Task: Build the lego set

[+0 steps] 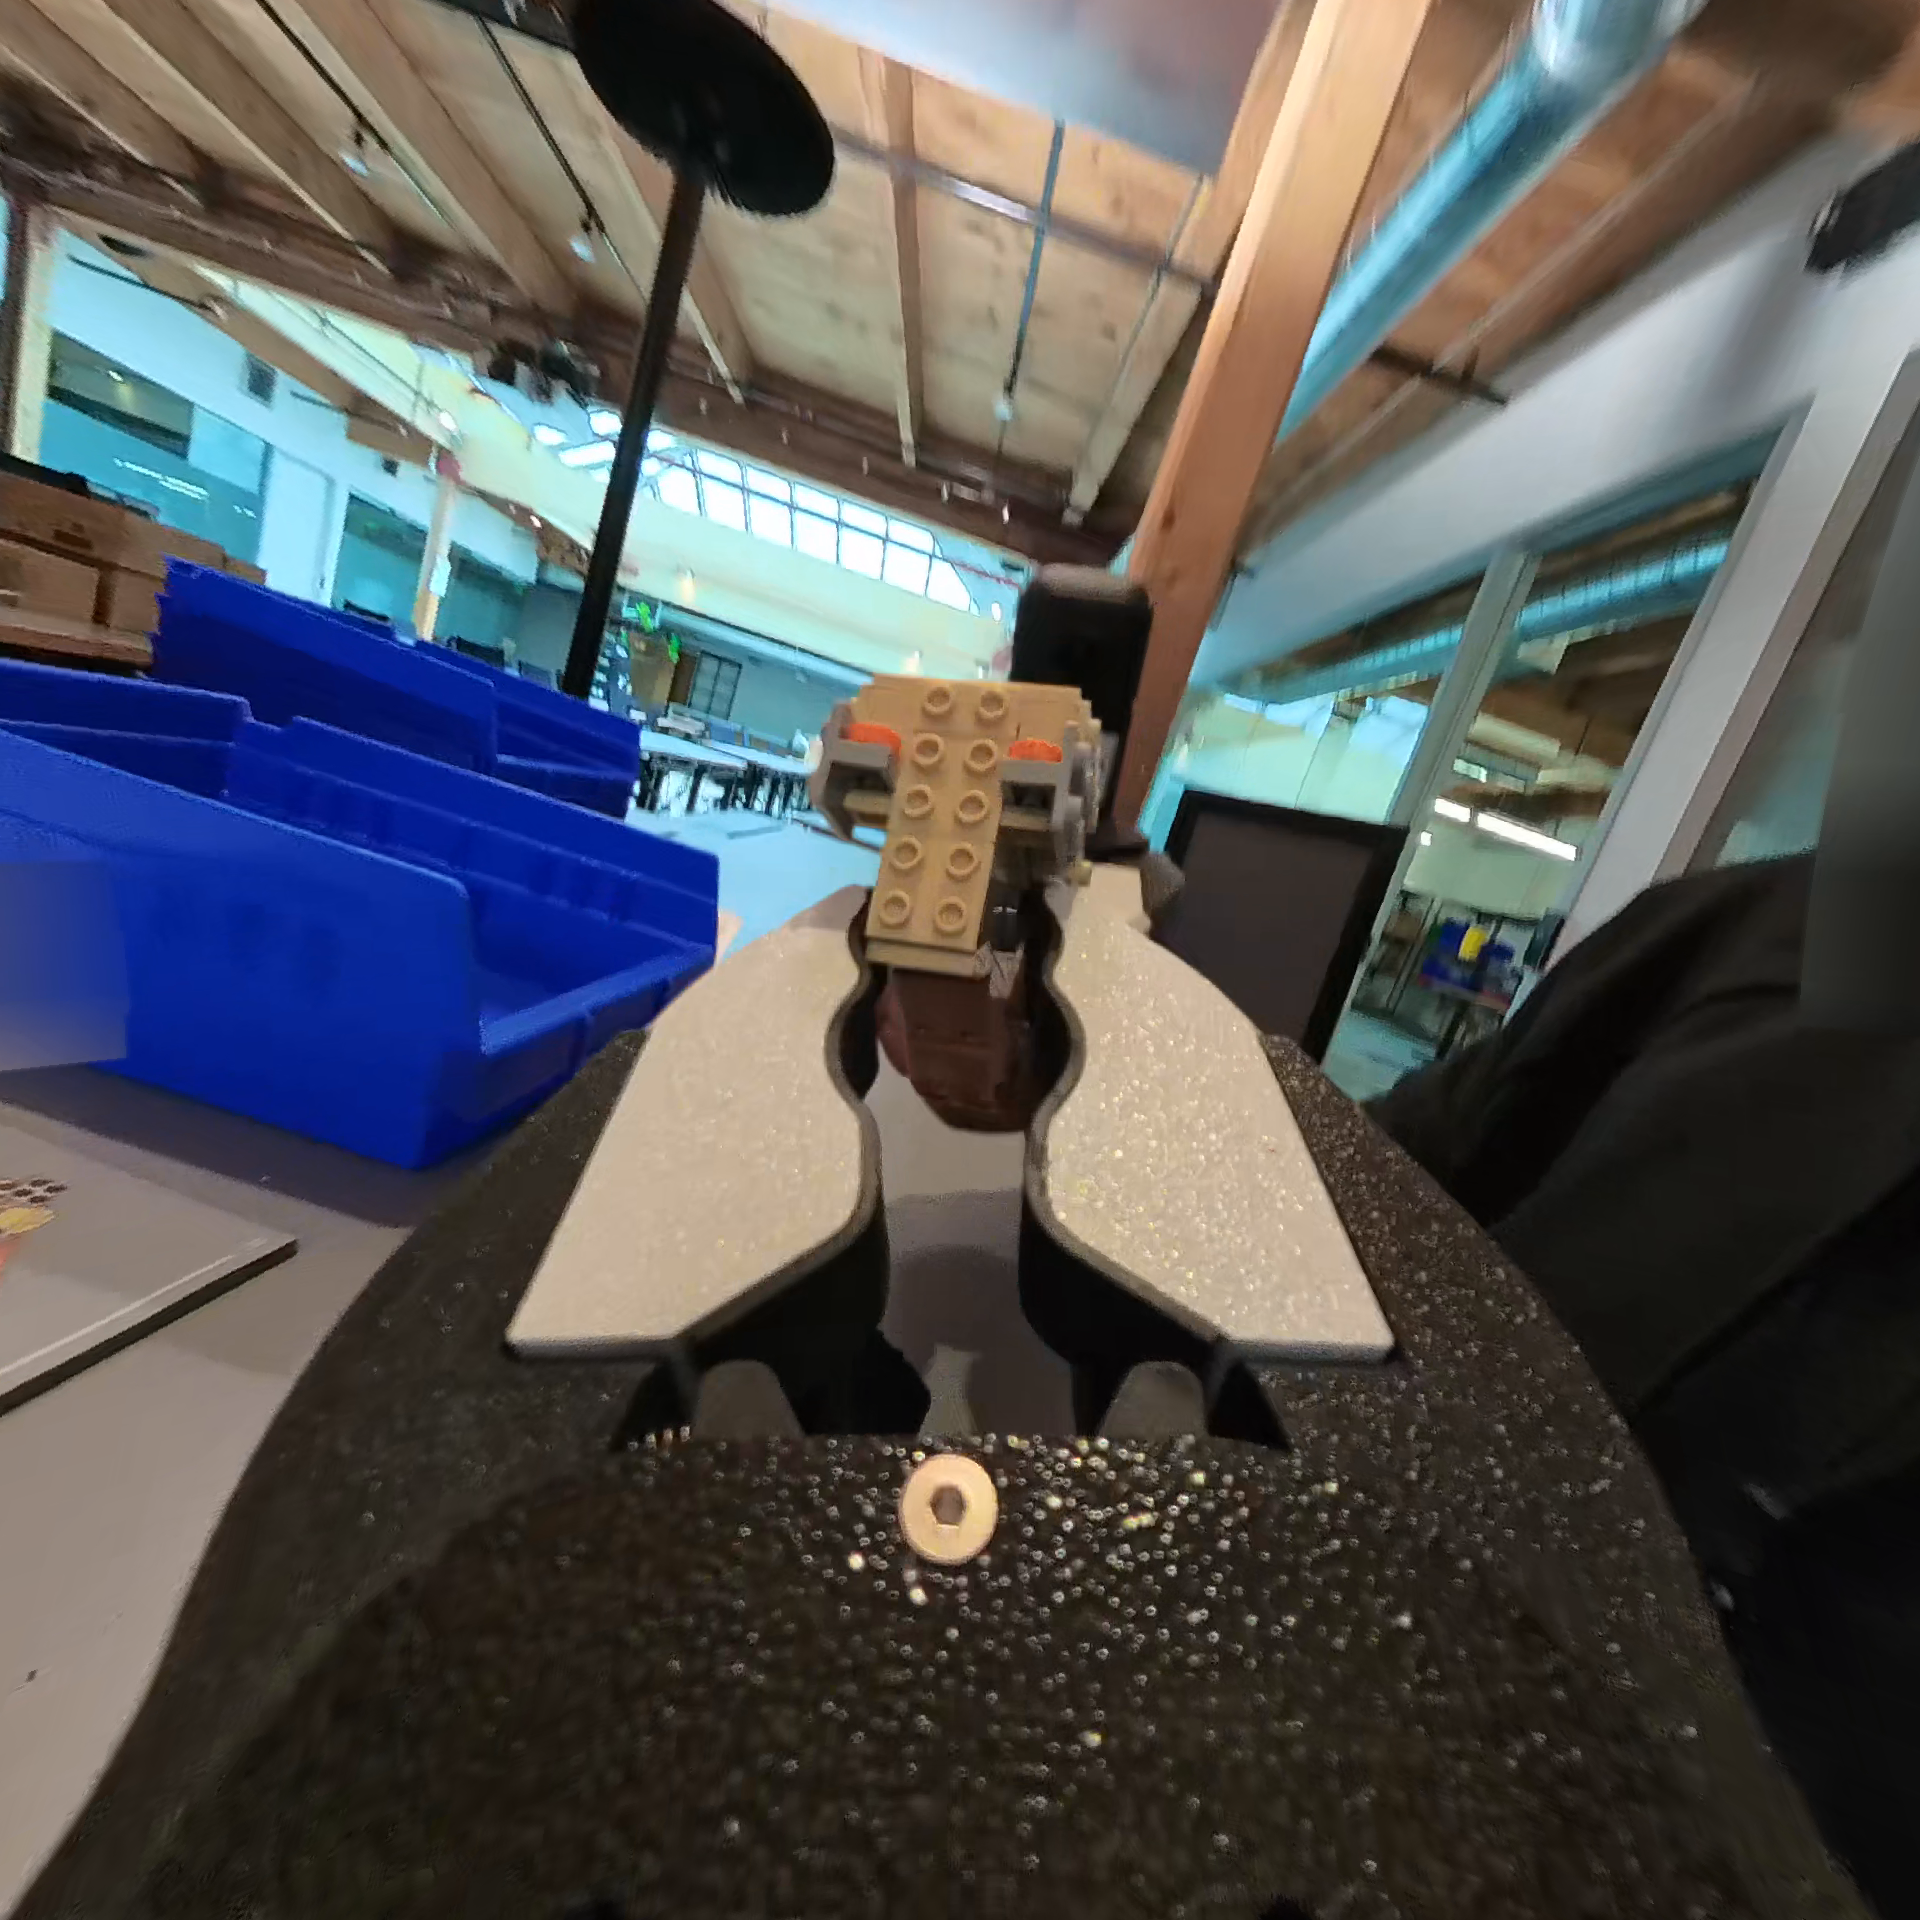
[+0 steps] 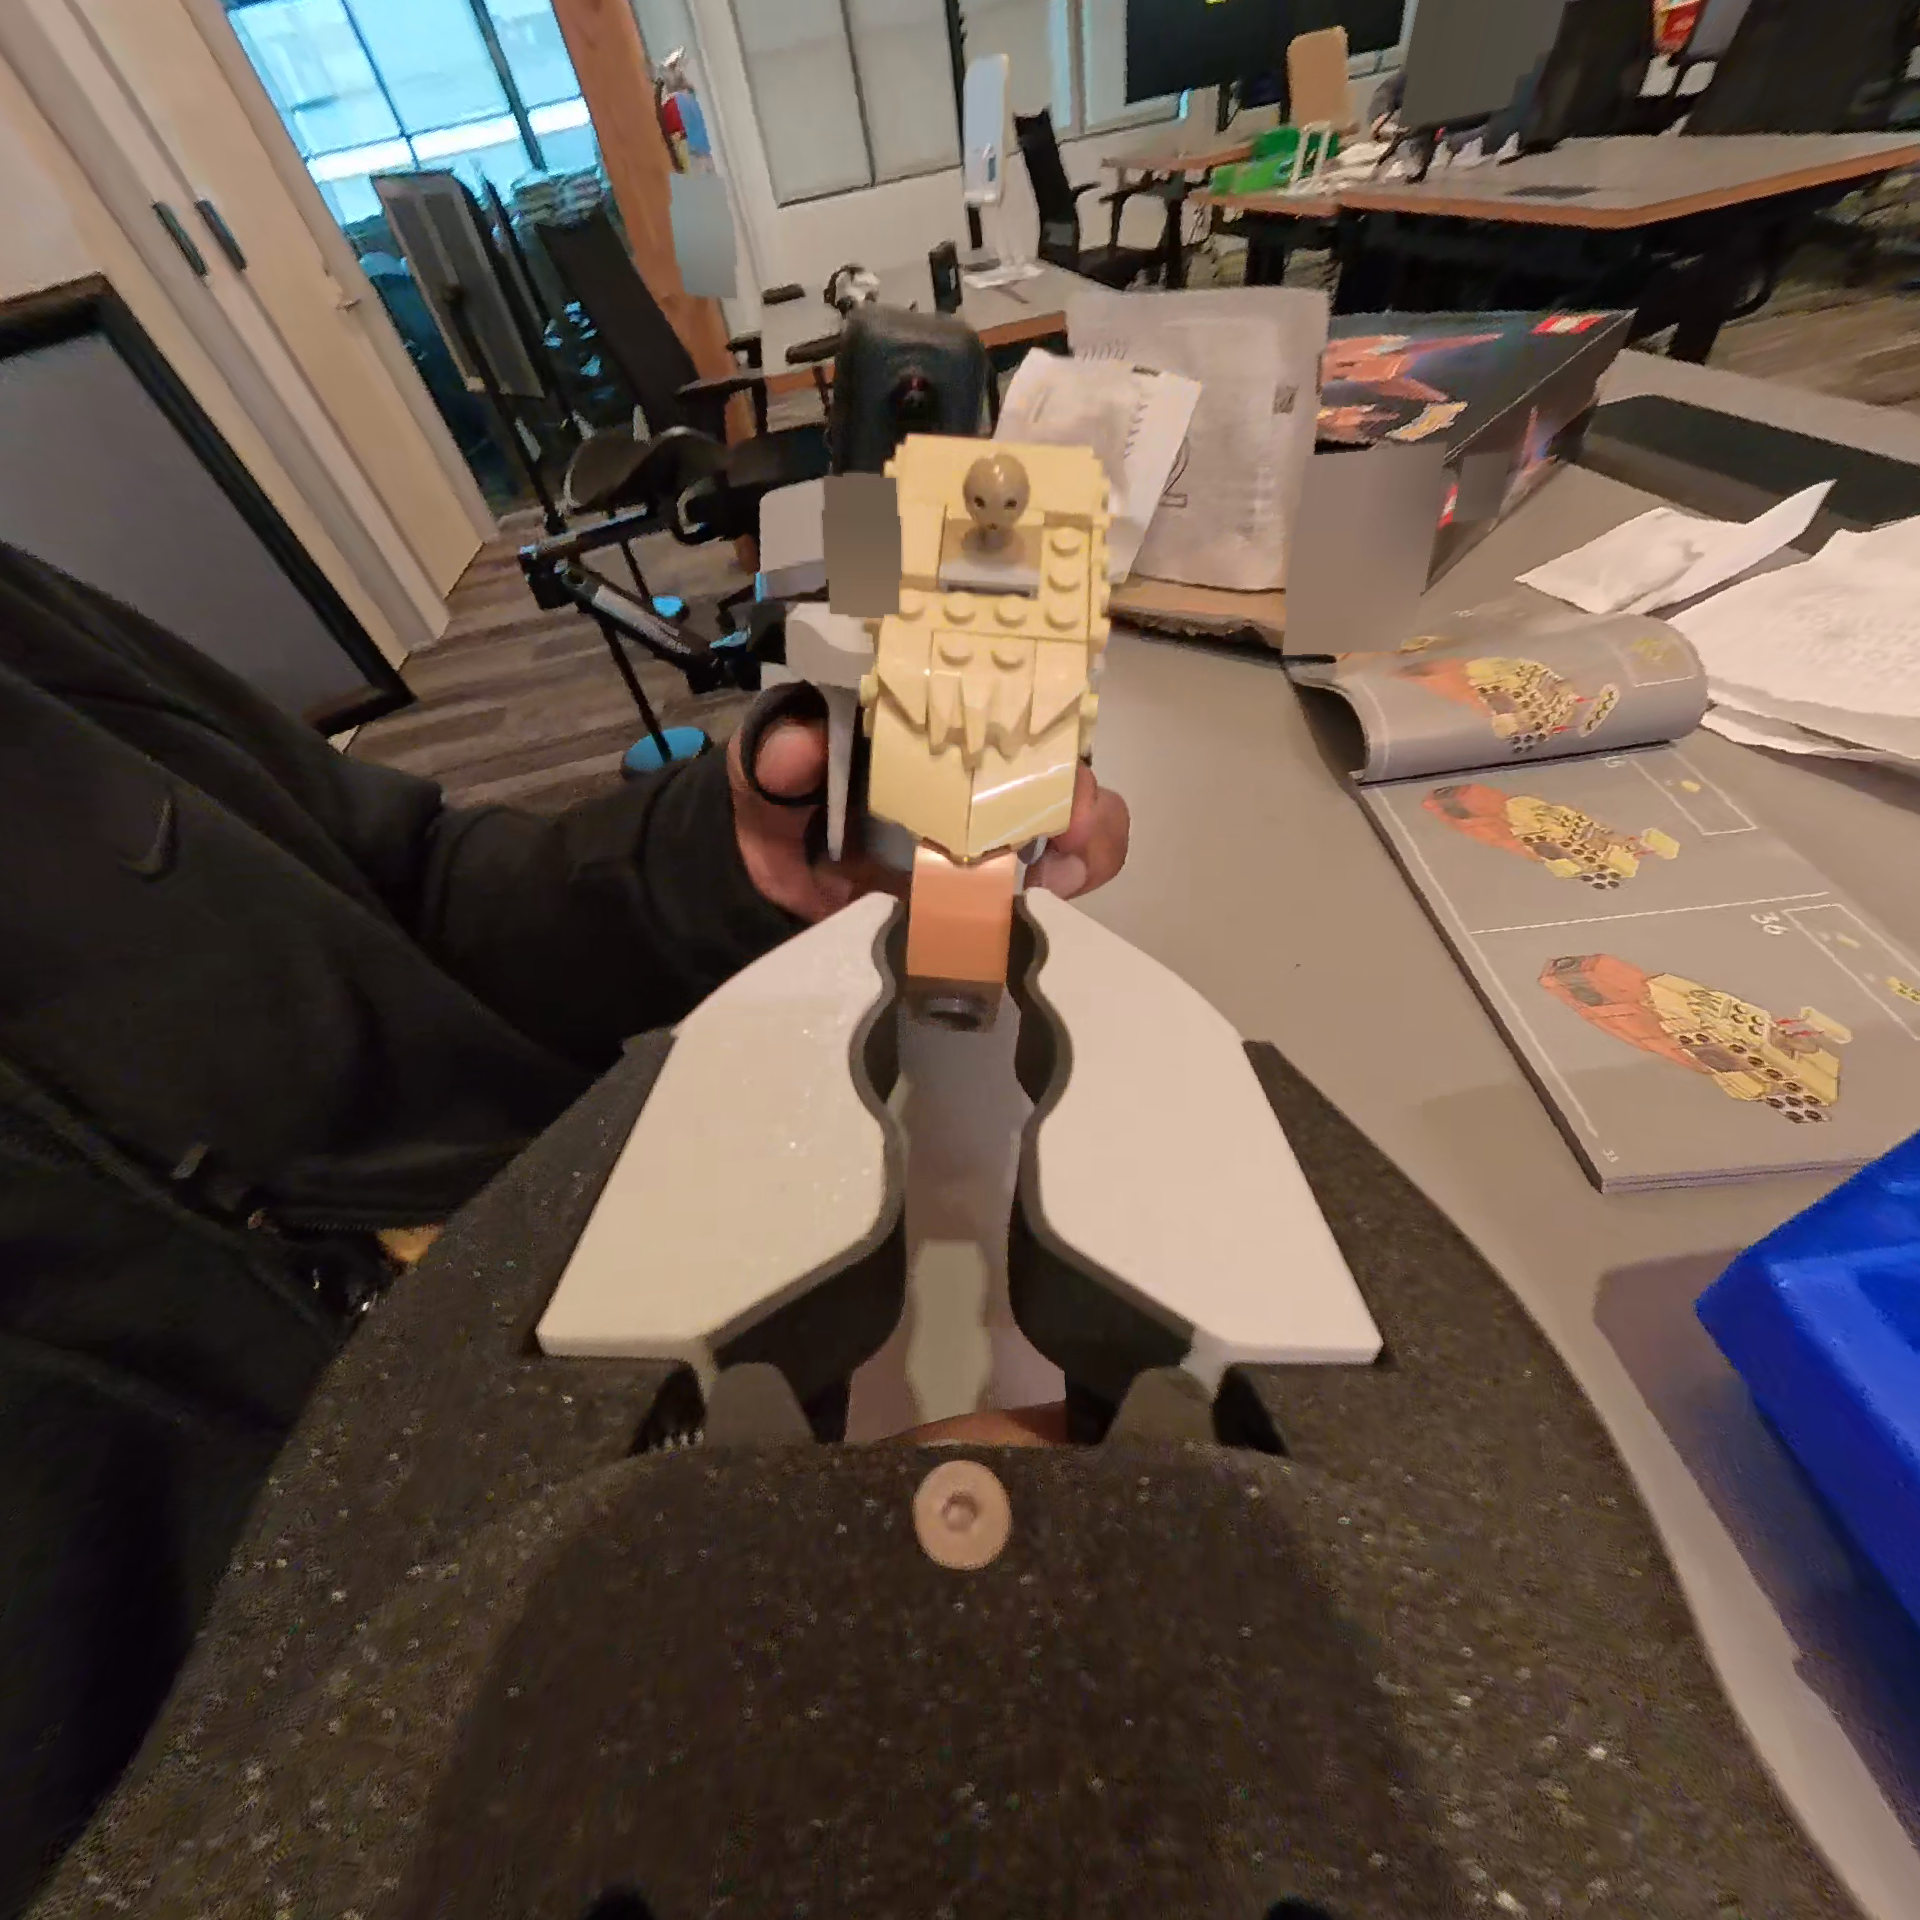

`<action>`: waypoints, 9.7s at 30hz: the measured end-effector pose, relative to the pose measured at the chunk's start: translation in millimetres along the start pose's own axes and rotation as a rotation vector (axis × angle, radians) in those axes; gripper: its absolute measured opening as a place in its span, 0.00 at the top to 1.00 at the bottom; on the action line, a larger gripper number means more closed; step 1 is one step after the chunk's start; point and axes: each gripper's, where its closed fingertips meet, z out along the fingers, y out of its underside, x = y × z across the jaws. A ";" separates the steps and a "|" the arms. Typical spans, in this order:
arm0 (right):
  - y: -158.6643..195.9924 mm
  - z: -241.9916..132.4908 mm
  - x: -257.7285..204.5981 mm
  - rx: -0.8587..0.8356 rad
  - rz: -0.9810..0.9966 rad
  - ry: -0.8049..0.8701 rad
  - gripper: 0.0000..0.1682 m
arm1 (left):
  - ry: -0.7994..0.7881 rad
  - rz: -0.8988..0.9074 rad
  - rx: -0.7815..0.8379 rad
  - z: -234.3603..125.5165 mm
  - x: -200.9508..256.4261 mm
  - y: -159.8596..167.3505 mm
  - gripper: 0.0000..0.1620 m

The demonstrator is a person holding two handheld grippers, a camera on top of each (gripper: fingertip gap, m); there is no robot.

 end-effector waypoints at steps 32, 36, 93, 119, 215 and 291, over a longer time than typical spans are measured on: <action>5.2 -26.1 14.7 0.098 0.126 0.373 0.85 | -0.706 0.728 0.003 -4.2 -31.5 -2.9 0.86; -6.3 -6.7 -5.6 0.075 0.107 0.358 0.80 | -0.785 0.914 0.044 -1.0 -16.6 -10.3 0.86; 91.6 0.3 89.5 -0.504 -0.110 0.154 1.00 | 0.139 -0.107 0.231 -22.9 22.0 -14.9 0.86; 96.9 -22.6 103.9 -0.373 0.141 0.410 0.90 | 0.103 -0.112 0.252 -25.0 16.4 -17.2 0.86; -71.8 39.2 -59.7 -0.616 -0.233 -0.067 0.95 | 0.349 0.100 0.210 -20.7 75.6 -10.6 0.86; -75.1 4.9 -47.5 -0.224 -0.899 0.011 0.86 | 0.524 -0.088 0.294 -27.0 92.3 -19.2 0.86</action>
